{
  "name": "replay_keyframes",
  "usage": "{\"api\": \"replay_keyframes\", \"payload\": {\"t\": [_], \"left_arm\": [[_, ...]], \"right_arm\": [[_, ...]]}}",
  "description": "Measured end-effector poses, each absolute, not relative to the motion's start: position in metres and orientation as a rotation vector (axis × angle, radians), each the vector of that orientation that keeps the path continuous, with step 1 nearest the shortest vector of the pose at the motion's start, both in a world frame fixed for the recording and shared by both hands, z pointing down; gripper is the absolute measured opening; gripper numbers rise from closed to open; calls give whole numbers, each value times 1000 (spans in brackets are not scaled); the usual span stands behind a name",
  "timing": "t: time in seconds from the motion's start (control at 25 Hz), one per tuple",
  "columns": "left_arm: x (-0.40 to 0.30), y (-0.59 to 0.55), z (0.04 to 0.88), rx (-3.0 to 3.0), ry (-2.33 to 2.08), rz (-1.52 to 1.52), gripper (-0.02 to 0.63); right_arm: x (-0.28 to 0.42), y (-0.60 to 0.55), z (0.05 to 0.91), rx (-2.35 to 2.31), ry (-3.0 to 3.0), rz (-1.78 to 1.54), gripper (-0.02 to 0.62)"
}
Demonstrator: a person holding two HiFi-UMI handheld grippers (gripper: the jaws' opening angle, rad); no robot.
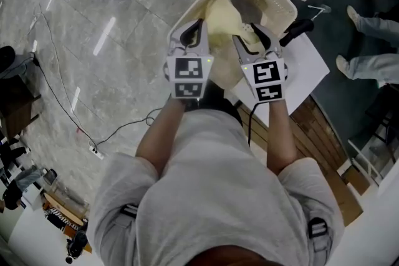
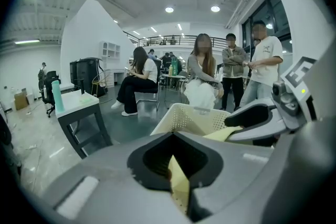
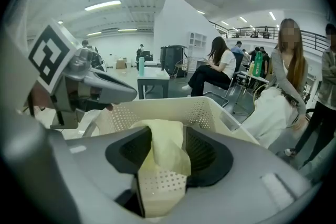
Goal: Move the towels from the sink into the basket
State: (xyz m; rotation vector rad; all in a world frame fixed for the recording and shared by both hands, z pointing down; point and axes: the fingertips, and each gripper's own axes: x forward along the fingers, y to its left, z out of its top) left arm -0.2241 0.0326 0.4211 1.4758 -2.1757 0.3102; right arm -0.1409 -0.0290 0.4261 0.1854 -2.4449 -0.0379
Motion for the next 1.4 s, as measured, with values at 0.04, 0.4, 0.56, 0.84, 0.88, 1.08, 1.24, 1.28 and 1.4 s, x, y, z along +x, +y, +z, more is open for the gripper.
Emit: {"api": "replay_keyframes", "payload": {"t": [0.04, 0.4, 0.56, 0.84, 0.88, 1.08, 1.24, 1.28, 1.4], "left_arm": [[-222, 33, 419, 1479, -2177, 307, 20], [-208, 29, 410, 1501, -2186, 298, 20], [-206, 28, 404, 1507, -2195, 292, 20], [-201, 23, 400, 1512, -2196, 290, 20], [-200, 23, 401, 1511, -2194, 290, 20], [-201, 26, 402, 1516, -2186, 298, 20], [-203, 28, 402, 1536, -2182, 293, 20], [-201, 26, 400, 1548, -2178, 290, 20], [-191, 14, 388, 1604, -2168, 283, 20]], "right_arm": [[-136, -29, 424, 190, -2445, -43, 213], [-127, -35, 392, 169, -2616, 447, 270], [-136, -43, 377, 203, -2656, 531, 270], [-135, -33, 422, 151, -2399, 128, 272], [-136, -30, 427, 136, -2395, 152, 273], [-136, -29, 398, 143, -2499, 231, 275], [-141, -36, 354, 195, -2622, 217, 272], [-139, -41, 348, 235, -2642, 203, 250], [-125, -58, 336, 414, -2690, 182, 12]]}}
